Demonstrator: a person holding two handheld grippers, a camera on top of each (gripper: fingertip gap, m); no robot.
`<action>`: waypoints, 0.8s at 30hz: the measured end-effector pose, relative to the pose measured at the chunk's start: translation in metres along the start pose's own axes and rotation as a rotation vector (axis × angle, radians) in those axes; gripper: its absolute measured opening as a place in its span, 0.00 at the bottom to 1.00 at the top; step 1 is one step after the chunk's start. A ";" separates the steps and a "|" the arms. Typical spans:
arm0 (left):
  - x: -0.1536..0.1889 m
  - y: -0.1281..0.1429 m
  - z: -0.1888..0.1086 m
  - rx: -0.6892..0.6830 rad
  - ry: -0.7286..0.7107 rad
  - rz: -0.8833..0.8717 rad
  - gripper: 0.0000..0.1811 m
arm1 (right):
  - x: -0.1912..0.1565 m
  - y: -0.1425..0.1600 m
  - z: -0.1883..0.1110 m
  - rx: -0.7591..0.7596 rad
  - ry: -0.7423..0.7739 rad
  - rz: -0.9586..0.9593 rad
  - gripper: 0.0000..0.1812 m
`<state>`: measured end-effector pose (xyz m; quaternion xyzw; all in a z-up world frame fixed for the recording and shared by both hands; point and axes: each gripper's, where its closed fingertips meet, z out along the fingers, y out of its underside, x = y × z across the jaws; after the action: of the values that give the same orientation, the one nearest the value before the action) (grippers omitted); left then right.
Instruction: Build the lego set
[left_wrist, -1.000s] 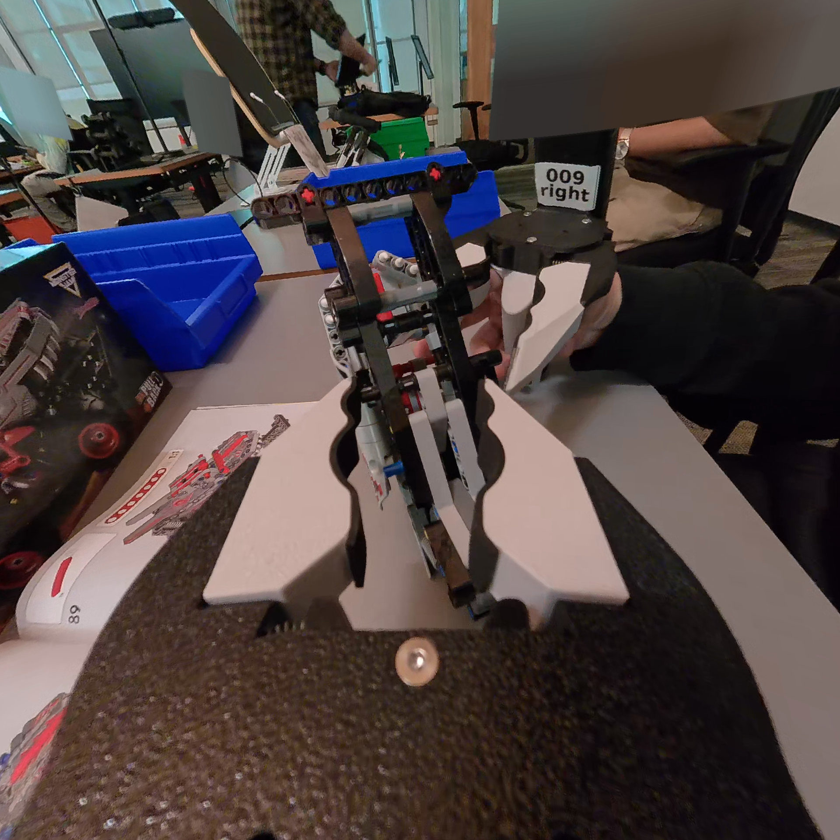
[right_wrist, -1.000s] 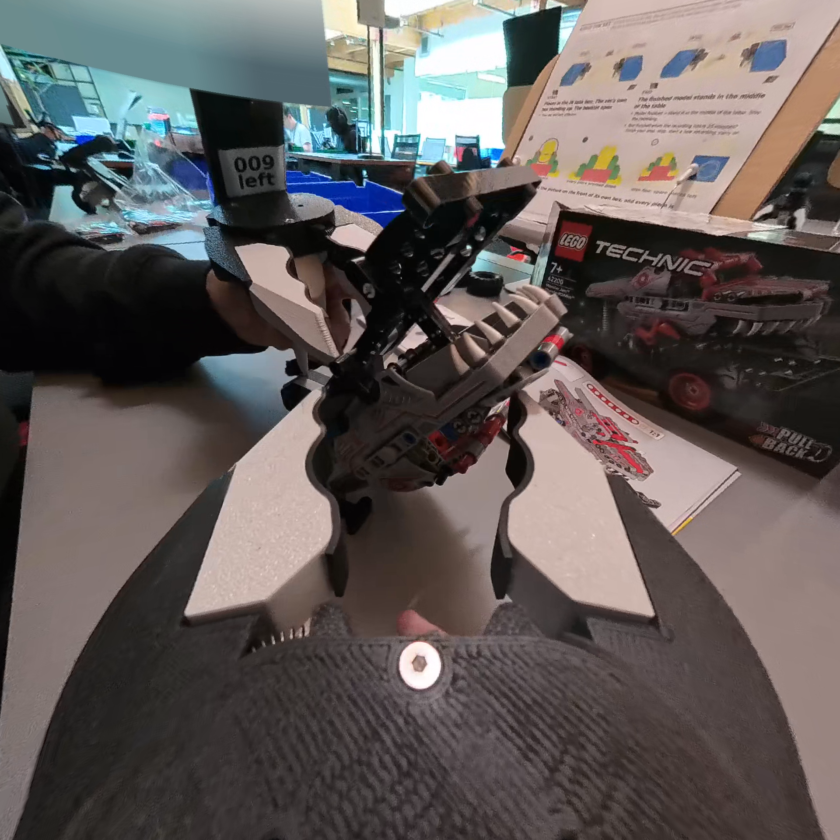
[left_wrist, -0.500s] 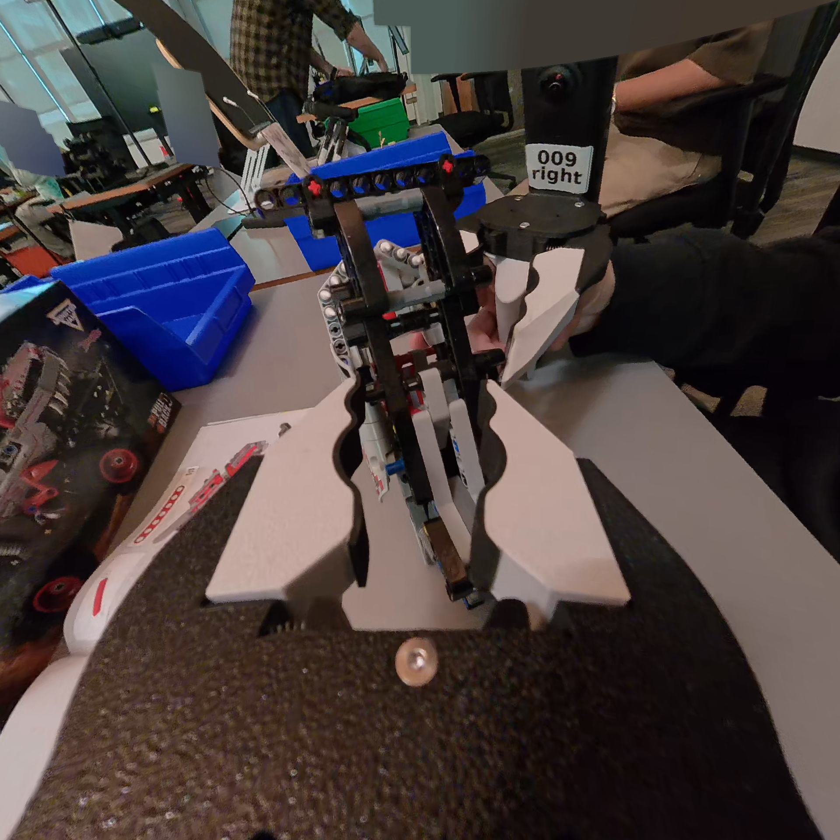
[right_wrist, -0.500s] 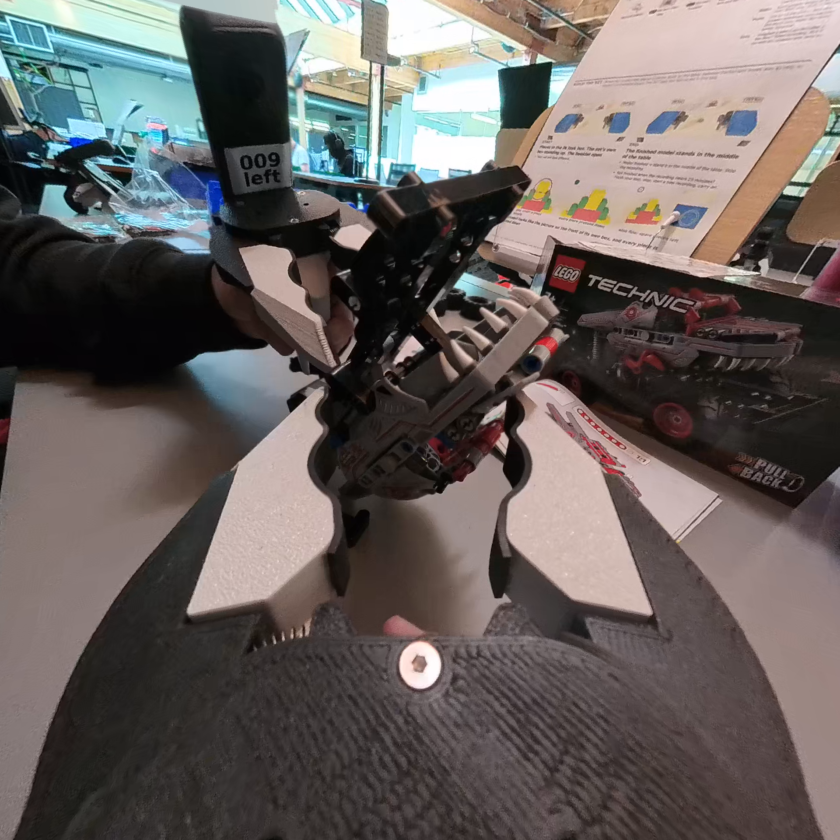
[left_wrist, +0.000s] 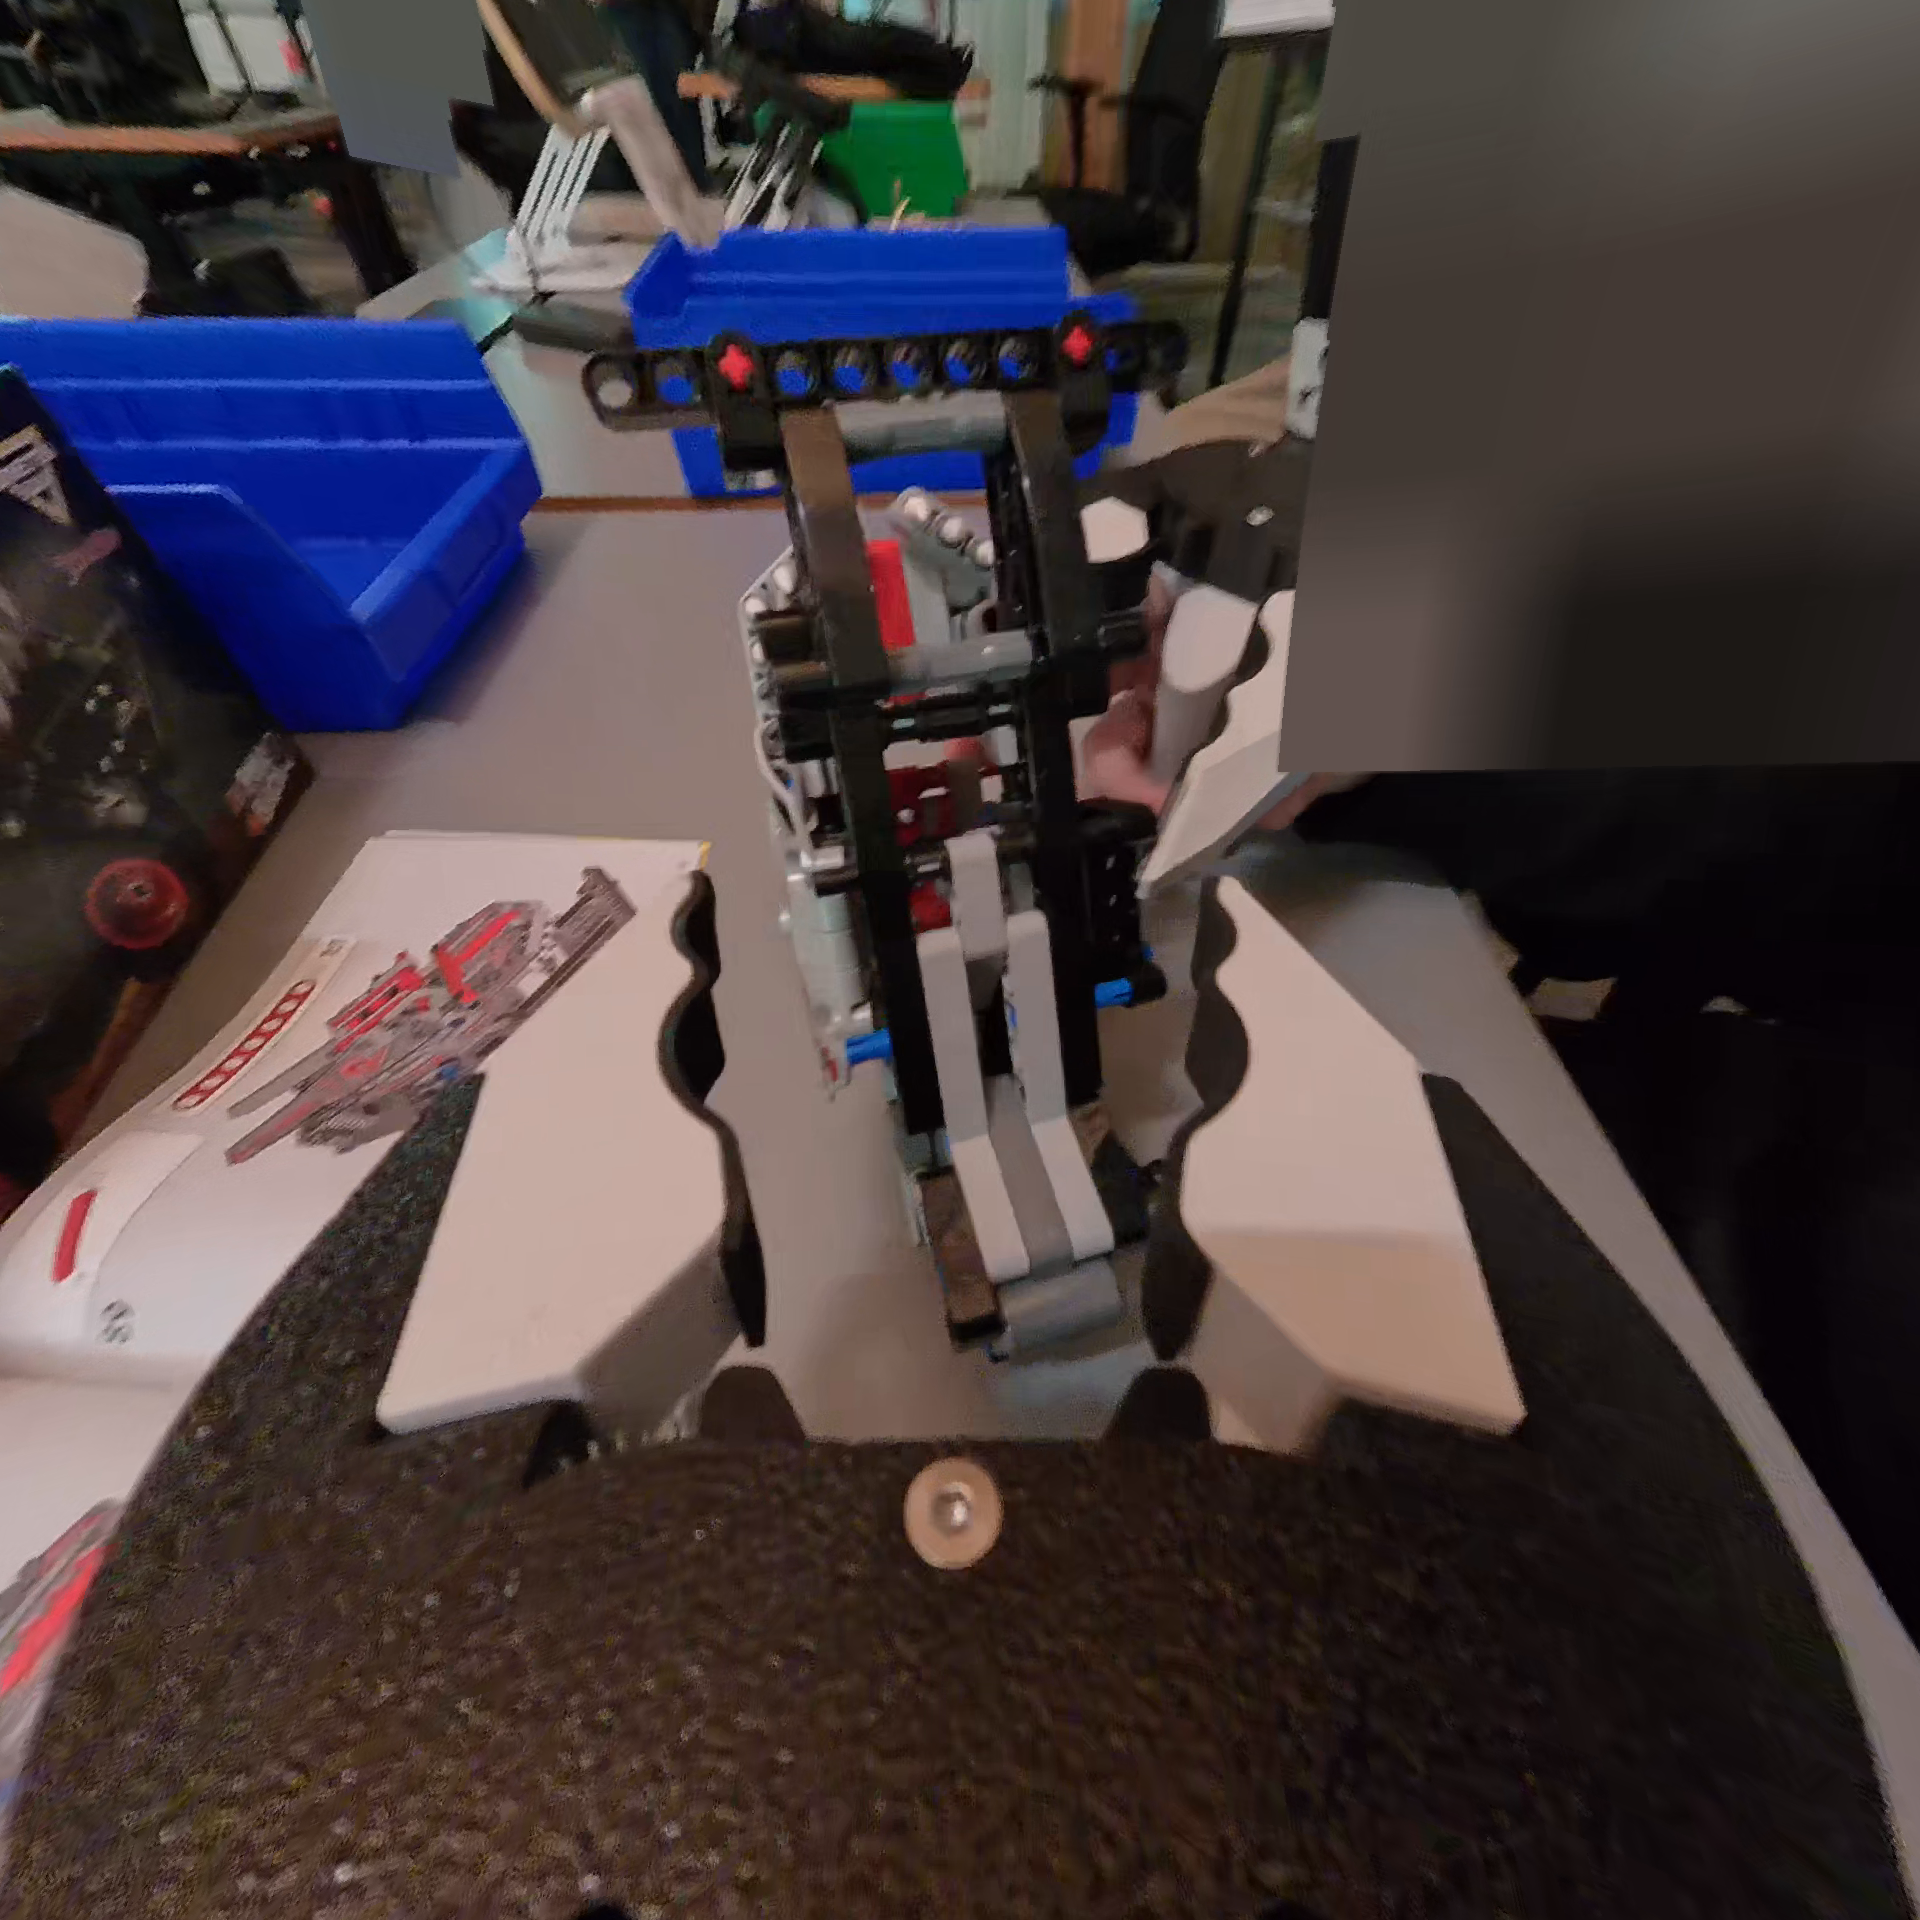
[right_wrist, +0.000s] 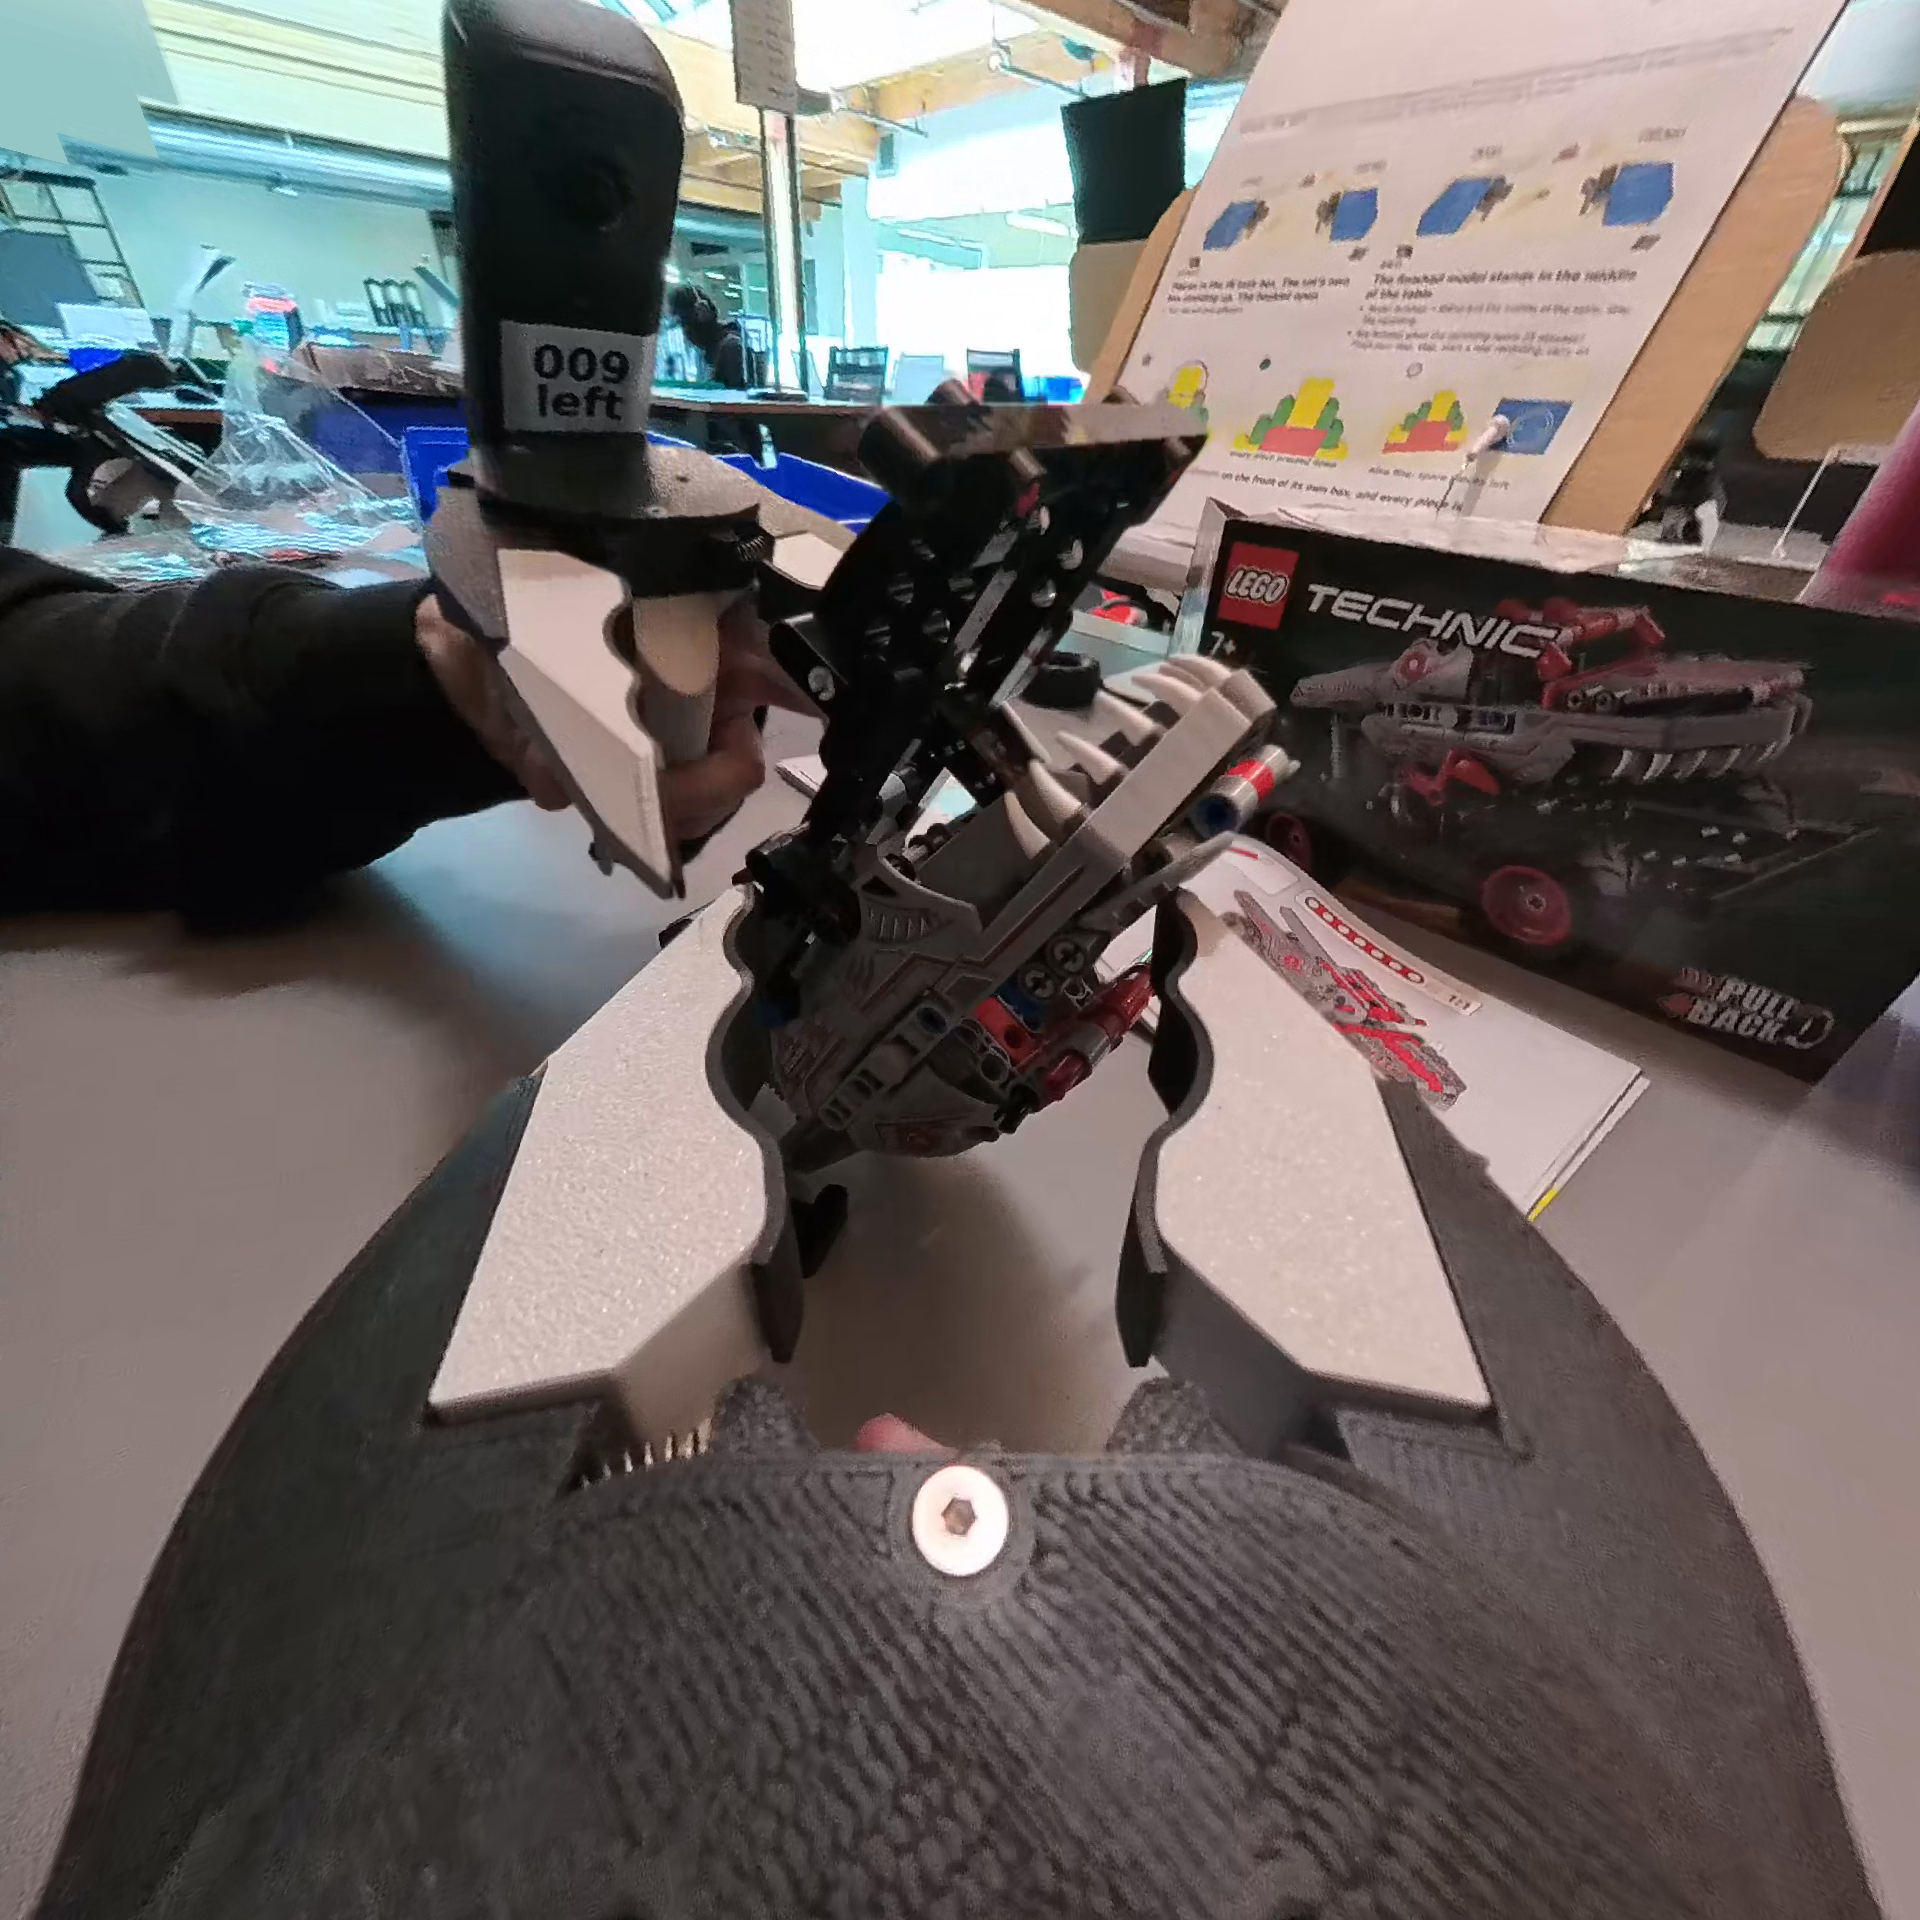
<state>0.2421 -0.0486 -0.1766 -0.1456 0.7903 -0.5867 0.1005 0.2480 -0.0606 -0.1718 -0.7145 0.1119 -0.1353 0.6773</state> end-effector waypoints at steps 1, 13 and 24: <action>-0.003 0.002 0.001 -0.015 -0.020 0.003 0.51 | 0.001 0.000 0.001 -0.009 0.005 0.007 0.41; -0.001 0.021 0.014 -0.195 -0.175 0.119 0.44 | -0.010 -0.004 0.007 -0.039 0.014 -0.007 0.40; 0.015 0.019 0.019 -0.185 -0.107 0.238 0.41 | -0.014 -0.008 -0.001 0.040 -0.025 -0.043 0.49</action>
<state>0.2324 -0.0661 -0.1997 -0.0904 0.8462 -0.4866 0.1975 0.2344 -0.0559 -0.1641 -0.7045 0.0853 -0.1433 0.6898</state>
